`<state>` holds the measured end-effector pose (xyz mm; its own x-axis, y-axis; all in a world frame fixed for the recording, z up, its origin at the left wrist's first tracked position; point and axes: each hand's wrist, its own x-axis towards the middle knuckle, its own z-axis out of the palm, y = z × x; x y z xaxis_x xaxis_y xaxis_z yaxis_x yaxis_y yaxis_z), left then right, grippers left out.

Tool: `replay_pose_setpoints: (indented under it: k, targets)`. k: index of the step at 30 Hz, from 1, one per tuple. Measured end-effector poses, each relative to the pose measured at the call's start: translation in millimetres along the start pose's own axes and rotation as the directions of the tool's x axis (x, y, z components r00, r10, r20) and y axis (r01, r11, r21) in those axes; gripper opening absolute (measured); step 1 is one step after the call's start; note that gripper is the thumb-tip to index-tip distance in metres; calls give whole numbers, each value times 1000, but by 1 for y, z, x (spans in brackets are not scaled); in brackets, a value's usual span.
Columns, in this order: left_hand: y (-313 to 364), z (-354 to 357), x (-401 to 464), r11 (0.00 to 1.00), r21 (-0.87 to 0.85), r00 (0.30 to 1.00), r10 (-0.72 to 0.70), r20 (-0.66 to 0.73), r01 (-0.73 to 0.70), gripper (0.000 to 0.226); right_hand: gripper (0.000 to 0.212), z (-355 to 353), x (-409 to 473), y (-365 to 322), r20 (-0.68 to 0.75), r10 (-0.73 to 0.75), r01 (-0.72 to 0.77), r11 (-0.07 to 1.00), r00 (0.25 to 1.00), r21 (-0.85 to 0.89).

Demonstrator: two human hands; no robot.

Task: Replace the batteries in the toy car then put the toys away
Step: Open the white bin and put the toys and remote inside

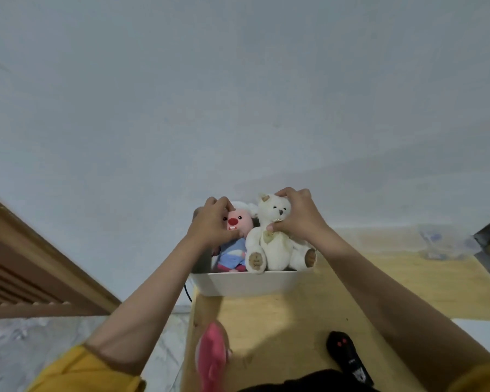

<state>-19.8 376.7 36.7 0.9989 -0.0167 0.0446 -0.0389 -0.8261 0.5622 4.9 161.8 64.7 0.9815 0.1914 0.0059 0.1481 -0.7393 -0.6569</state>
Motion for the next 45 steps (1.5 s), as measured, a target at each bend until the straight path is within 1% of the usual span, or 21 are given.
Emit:
replay_pose_setpoints:
  k: [3, 7, 11, 14, 18, 24, 27, 30, 31, 33, 34, 36, 37, 38, 39, 40, 41, 42, 43, 44, 45]
  targets:
    - [-8, 20, 7, 1000, 10, 997, 10, 79, -11, 45, 70, 18, 8, 7, 40, 13, -11, 999, 999, -46]
    - [-23, 40, 14, 999, 4, 978, -33, 204, 33, 46, 64, 38, 16, 18, 103, 35, -24, 994, 994, -106]
    - [-37, 54, 22, 994, 33, 953, -106, 284, 101, 55, 62, 64, 25, 26, 163, 45, 0, 963, 986, -269]
    - [-42, 60, 28, 986, 28, 933, -165, 320, 164, 60, 59, 81, 31, 32, 206, 111, -37, 943, 972, -331]
    - [-45, 62, 32, 987, 22, 926, -157, 344, 159, 59, 61, 92, 37, 42, 252, 191, -73, 908, 949, -412]
    - [-43, 64, 29, 987, 63, 922, -162, 352, 150, 63, 61, 89, 35, 38, 283, 176, -6, 858, 943, -514]
    - [-35, 59, 25, 976, 142, 909, -208, 362, 166, 66, 62, 76, 26, 30, 260, 162, -26, 889, 952, -457]
    - [-21, 47, 13, 955, 193, 889, -281, 360, 224, 72, 63, 54, 2, 24, 153, 97, -53, 962, 983, -268]
    - [-15, 41, 4, 956, 169, 895, -287, 342, 241, 70, 61, 47, -10, 24, 94, 58, -38, 979, 994, -198]
    - [-3, 32, -19, 965, 41, 929, -259, 264, 258, 62, 51, 37, -41, 23, -73, -53, 46, 994, 996, -96]
    - [2, 29, -36, 971, -36, 954, -226, 198, 238, 59, 45, 34, -59, 25, -169, -105, 94, 993, 980, -70]
    - [12, 24, -73, 976, -181, 992, -125, -26, 119, 48, 36, 29, -94, 32, -335, -175, 166, 985, 926, -55]
    - [17, 24, -93, 970, -240, 983, -69, -169, 27, 40, 34, 28, -111, 37, -376, -174, 173, 984, 910, -38]
    - [20, 25, -113, 962, -267, 954, -22, -300, -62, 32, 32, 28, -126, 43, -389, -145, 154, 988, 910, -8]
    - [19, 30, -133, 955, -273, 920, -3, -391, -113, 26, 31, 29, -141, 53, -384, -94, 111, 994, 918, 22]
    - [17, 36, -151, 955, -272, 895, -13, -446, -122, 24, 32, 33, -155, 65, -361, -32, 51, 998, 932, 42]
    - [13, 44, -168, 957, -276, 888, -52, -457, -86, 23, 33, 37, -169, 77, -321, 30, -18, 999, 947, 40]
    - [7, 51, -182, 957, -291, 899, -117, -422, -12, 26, 36, 42, -181, 90, -267, 87, -87, 996, 960, 11]
    - [1, 58, -193, 947, -306, 918, -208, -338, 102, 32, 39, 46, -191, 102, -202, 142, -153, 988, 969, -39]
    - [-6, 65, -202, 922, -299, 926, -314, -211, 245, 41, 44, 50, -200, 113, -130, 202, -216, 971, 971, -103]
    - [-12, 71, -209, 891, -244, 908, -412, -76, 383, 51, 50, 53, -207, 122, -61, 267, -274, 945, 962, -180]
